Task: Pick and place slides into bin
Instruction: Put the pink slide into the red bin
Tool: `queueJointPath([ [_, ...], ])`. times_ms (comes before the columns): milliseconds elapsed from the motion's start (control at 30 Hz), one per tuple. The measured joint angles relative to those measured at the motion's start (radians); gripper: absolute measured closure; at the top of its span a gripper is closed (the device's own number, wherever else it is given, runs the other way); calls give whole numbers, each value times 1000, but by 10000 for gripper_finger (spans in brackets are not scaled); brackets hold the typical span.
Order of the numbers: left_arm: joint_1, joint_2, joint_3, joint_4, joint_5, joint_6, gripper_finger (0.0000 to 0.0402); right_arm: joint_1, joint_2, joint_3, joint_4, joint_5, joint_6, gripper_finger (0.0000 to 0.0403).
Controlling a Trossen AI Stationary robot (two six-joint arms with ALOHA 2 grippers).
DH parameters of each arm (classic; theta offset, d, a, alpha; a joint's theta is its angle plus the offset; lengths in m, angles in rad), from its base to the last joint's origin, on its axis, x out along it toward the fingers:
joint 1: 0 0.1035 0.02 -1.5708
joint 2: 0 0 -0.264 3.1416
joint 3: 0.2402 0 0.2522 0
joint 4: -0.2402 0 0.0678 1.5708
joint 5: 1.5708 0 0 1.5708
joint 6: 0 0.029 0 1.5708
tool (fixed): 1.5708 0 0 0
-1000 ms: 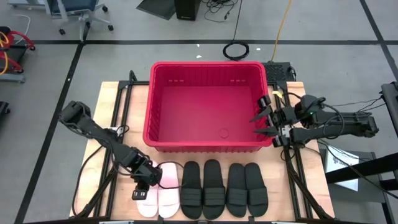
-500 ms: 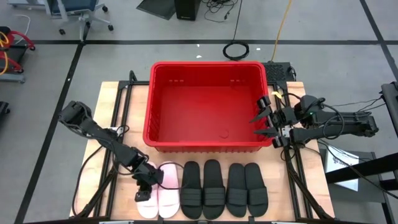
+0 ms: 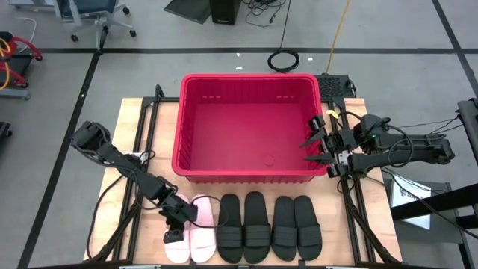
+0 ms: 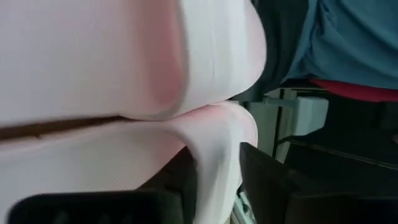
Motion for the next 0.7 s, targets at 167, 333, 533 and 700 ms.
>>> queueJointPath([
  [167, -1, 0, 0, 9, 10, 18, 378, 0, 0, 0, 11, 0, -1, 252],
  [333, 0, 0, 0, 8, 15, 11, 387, 0, 0, 0, 18, 0, -3, 252],
  [533, 0, 0, 0, 4, 50, 38, 396, 0, 0, 0, 18, 0, -3, 252],
  [700, -1, 0, 0, 6, 102, 77, 394, 0, 0, 0, 18, 0, -3, 252],
])
